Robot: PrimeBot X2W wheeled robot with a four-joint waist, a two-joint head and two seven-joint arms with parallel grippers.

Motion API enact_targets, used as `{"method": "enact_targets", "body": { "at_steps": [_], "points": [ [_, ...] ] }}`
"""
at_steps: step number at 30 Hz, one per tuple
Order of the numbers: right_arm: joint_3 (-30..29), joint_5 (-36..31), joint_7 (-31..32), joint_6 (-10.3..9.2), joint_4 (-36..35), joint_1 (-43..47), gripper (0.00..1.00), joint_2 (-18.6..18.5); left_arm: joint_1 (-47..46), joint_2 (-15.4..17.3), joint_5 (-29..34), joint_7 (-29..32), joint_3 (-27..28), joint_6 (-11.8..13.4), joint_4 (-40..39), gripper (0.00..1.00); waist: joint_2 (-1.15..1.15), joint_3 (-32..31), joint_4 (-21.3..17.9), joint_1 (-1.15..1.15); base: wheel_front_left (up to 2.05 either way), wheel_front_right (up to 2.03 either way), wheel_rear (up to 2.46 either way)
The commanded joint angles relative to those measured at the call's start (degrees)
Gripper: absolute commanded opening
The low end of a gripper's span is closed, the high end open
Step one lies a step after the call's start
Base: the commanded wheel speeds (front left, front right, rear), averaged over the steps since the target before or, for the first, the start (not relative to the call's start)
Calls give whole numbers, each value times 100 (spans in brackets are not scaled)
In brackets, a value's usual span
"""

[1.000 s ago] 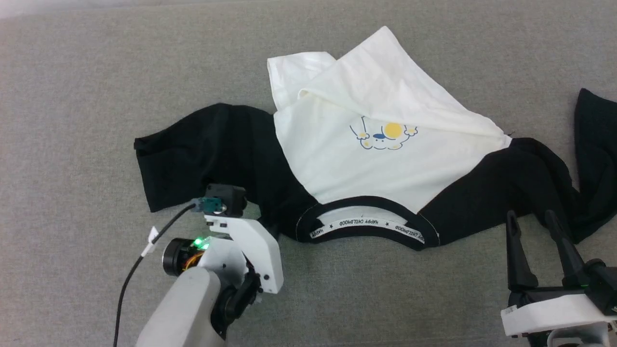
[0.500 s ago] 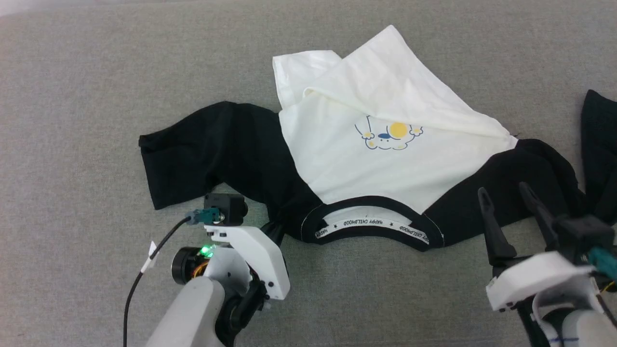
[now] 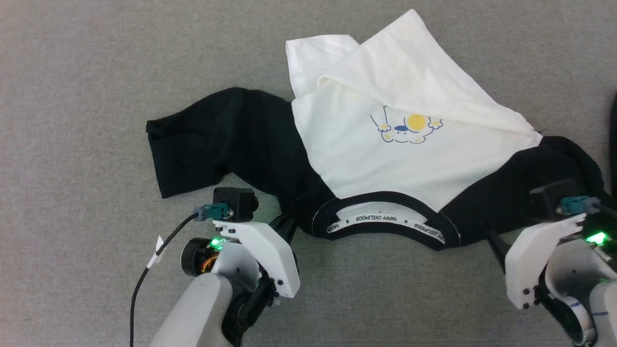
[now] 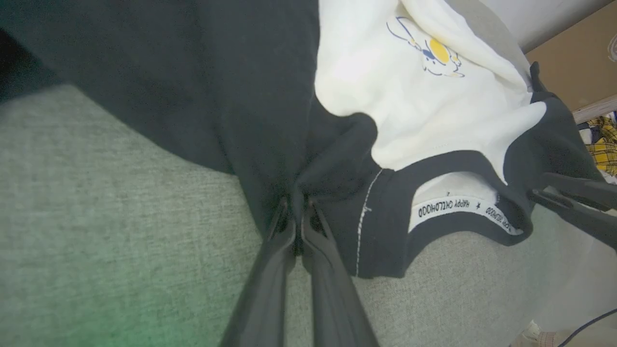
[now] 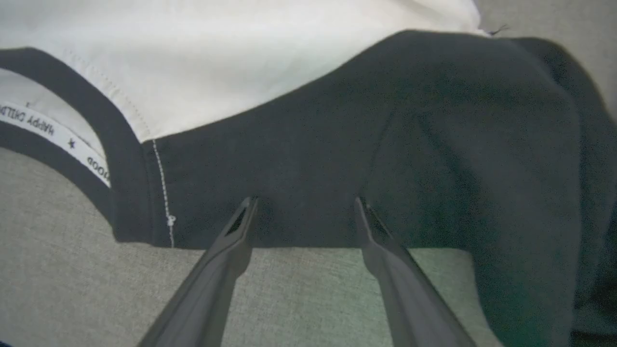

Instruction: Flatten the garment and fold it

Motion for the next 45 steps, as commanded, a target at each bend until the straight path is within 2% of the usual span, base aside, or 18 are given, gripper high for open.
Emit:
{"method": "enact_targets", "body": {
  "at_steps": [1,4,8,13,18,19,20,21,22,25,30,35,40,45],
  "points": [
    [61,74,52,-4,46,-42,100,-18,-58,-9,-3,15,-11,33,-1,0,0,50,56,-1,0,0,0],
    [236,169,233,-4,182,-3,100,-81,-98,-20,-13,15,-28,32,5,0,0,87,108,-1,0,0,0],
    [386,156,176,-4,291,-39,100,-160,-145,-25,-25,13,-38,35,2,0,0,138,146,-1,0,0,0],
    [454,135,146,-4,530,-91,100,-218,-194,-15,-41,23,-47,33,-13,0,0,206,181,-1,0,0,0],
    [477,163,379,-4,867,-57,100,-207,-222,20,-69,46,-35,38,-29,0,0,240,217,-1,0,0,0],
    [462,179,461,-4,942,-39,87,-180,-221,25,-78,49,-31,41,-29,0,0,236,223,-1,0,0,0],
    [474,181,540,-4,1002,-21,47,-167,-219,29,-89,54,-27,42,-29,0,0,229,231,-1,0,0,0],
    [488,183,605,-4,1048,-6,42,-158,-216,35,-100,58,-22,44,-28,0,0,219,235,-1,0,0,0],
    [479,188,640,-4,1083,3,0,-139,-210,40,-111,63,-18,46,-26,0,0,206,239,-1,0,0,0],
    [395,151,711,-4,1171,18,0,-90,-180,45,-160,80,1,60,-9,0,0,156,241,-1,0,0,0],
    [66,141,397,-4,1139,-46,0,148,-61,66,-262,7,78,68,41,0,0,-23,198,-1,0,0,0],
    [-512,220,-330,-4,878,-112,0,566,131,13,-489,-315,265,-6,-41,0,0,-268,152,-1,0,0,0],
    [-984,311,-1142,-4,561,-201,0,956,262,-7,-625,-890,507,-150,-312,0,0,-489,96,-1,0,0,0],
    [-1232,617,-1580,-4,290,-461,0,1236,233,-23,-658,-1412,722,-236,-686,0,0,-722,35,-1,0,0,0]
  ]
}}
